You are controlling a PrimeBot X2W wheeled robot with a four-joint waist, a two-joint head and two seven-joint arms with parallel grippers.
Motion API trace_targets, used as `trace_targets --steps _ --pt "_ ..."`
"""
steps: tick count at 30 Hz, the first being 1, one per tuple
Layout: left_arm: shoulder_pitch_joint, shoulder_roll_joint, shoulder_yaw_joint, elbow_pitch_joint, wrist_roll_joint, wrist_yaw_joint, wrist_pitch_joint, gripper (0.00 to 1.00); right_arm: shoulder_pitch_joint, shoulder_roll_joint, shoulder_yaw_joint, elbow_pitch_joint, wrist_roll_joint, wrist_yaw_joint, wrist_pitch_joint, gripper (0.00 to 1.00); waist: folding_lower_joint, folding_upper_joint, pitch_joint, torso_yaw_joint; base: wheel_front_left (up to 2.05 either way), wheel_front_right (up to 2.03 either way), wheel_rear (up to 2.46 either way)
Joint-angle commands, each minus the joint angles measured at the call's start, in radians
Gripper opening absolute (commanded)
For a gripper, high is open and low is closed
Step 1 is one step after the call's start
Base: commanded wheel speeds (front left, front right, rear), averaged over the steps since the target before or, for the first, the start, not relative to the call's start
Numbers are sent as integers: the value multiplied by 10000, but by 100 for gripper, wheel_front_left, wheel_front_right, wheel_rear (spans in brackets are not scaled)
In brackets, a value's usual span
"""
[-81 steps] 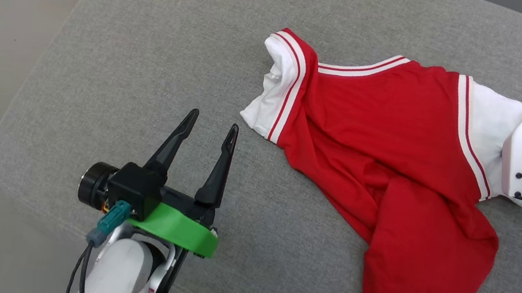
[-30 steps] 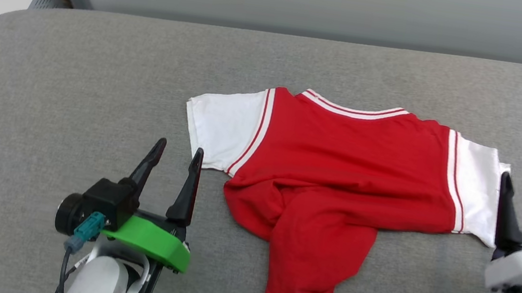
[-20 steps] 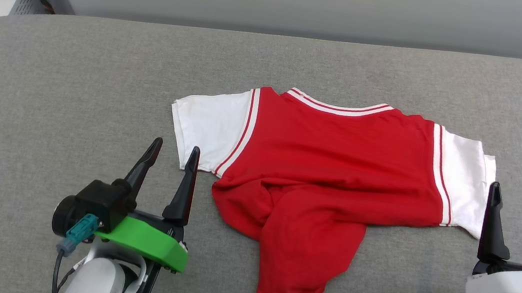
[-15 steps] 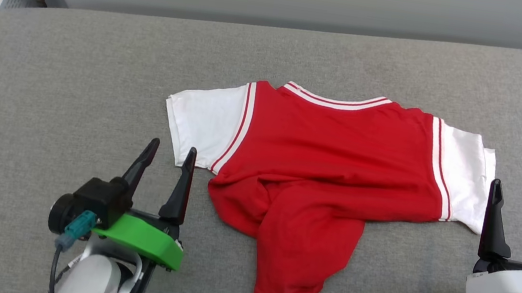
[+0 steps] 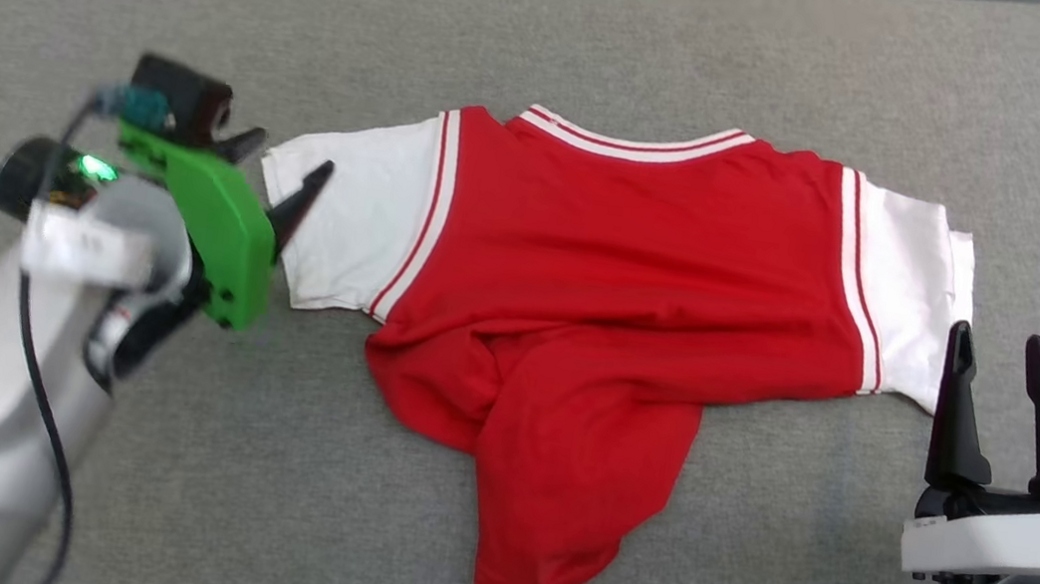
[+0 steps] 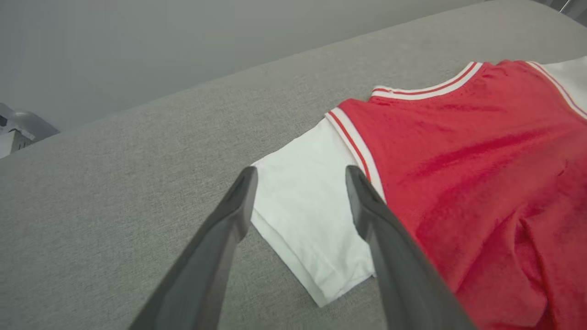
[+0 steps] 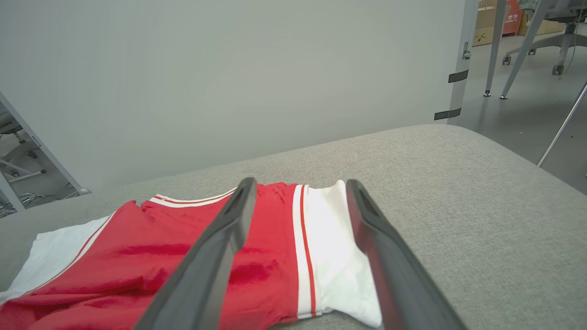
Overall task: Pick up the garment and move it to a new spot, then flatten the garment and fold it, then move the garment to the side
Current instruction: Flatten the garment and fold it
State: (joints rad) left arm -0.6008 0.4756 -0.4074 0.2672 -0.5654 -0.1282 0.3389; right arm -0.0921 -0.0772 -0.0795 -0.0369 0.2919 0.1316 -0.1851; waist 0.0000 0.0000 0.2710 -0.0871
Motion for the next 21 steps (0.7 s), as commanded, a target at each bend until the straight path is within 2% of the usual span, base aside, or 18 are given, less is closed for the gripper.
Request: trace_targets --steps 1,4,8,13,21 --pt "-518 287 -129 206 -313 -25 775 100 -178 28 80 -9 -48 -9 -63 100 0 0 427 -382 0 0 0" --pt "-1286 723 -381 673 -929 -25 2279 100 -306 71 235 67 -40 -9 -134 100 0 0 724 -627 0 0 0" --pt "-1994 1163 -742 1316 -1087 -25 3354 100 -453 107 390 196 -58 -9 -232 100 0 0 1043 -903 0 0 0" --pt "-2470 1159 -893 2211 -994 -6 3559 100 -589 140 502 390 7 -9 -341 100 0 0 1327 -1129 0 0 0" --pt "-2771 1137 -1222 3479 -556 20 3270 100 -771 170 771 641 121 -9 -473 100 0 0 1583 -1334 0 0 0"
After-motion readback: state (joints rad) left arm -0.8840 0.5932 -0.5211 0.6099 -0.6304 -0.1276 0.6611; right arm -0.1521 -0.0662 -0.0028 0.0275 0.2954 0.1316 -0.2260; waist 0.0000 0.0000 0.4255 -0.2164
